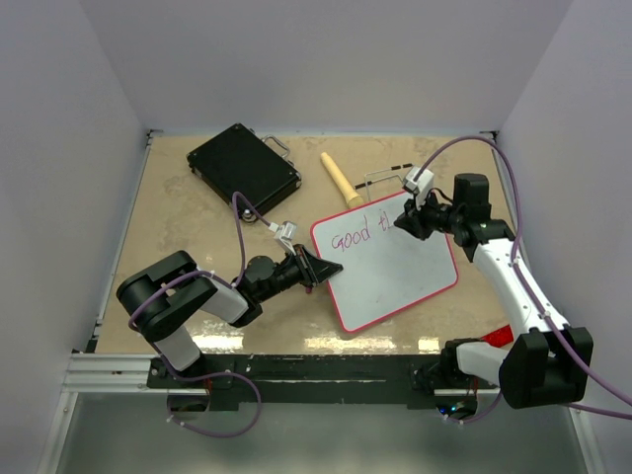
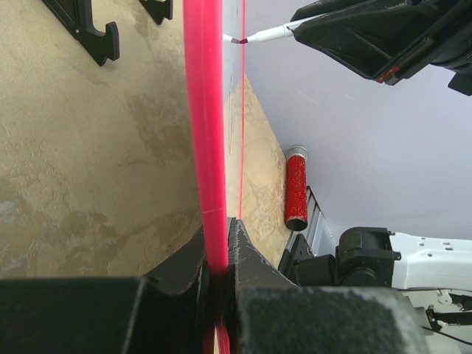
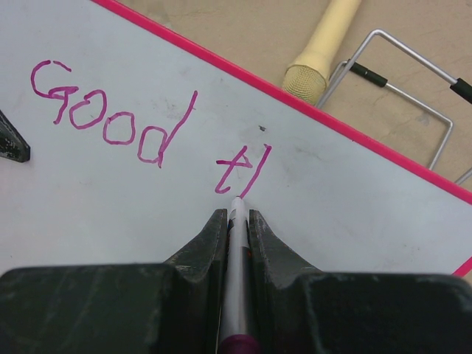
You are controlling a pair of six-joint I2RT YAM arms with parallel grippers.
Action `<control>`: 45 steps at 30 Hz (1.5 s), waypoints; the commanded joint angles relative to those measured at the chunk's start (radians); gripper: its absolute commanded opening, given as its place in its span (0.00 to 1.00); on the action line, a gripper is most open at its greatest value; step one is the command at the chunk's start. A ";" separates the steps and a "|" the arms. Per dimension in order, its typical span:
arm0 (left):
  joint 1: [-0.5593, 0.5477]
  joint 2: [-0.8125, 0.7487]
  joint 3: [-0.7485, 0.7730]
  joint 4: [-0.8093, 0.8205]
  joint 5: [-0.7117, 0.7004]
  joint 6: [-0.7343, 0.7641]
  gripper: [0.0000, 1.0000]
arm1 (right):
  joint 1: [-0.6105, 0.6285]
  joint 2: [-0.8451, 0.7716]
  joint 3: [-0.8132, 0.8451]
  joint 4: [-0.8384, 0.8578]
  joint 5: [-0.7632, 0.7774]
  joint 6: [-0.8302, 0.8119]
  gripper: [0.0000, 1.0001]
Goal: Write a sentence on the whiteboard
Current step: Write on the whiteboard with the whiteboard marker without the cap.
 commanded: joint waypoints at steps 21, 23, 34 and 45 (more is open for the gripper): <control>-0.006 -0.030 0.000 0.184 0.047 0.102 0.00 | -0.003 0.008 0.023 0.127 0.083 0.084 0.00; -0.004 -0.032 -0.001 0.184 0.047 0.102 0.00 | 0.000 0.010 0.022 0.093 0.075 0.068 0.00; -0.003 -0.027 -0.001 0.187 0.047 0.100 0.00 | 0.000 -0.009 0.011 -0.044 0.049 -0.035 0.00; -0.004 -0.034 -0.007 0.186 0.043 0.100 0.00 | 0.001 -0.013 0.034 -0.036 0.045 -0.015 0.00</control>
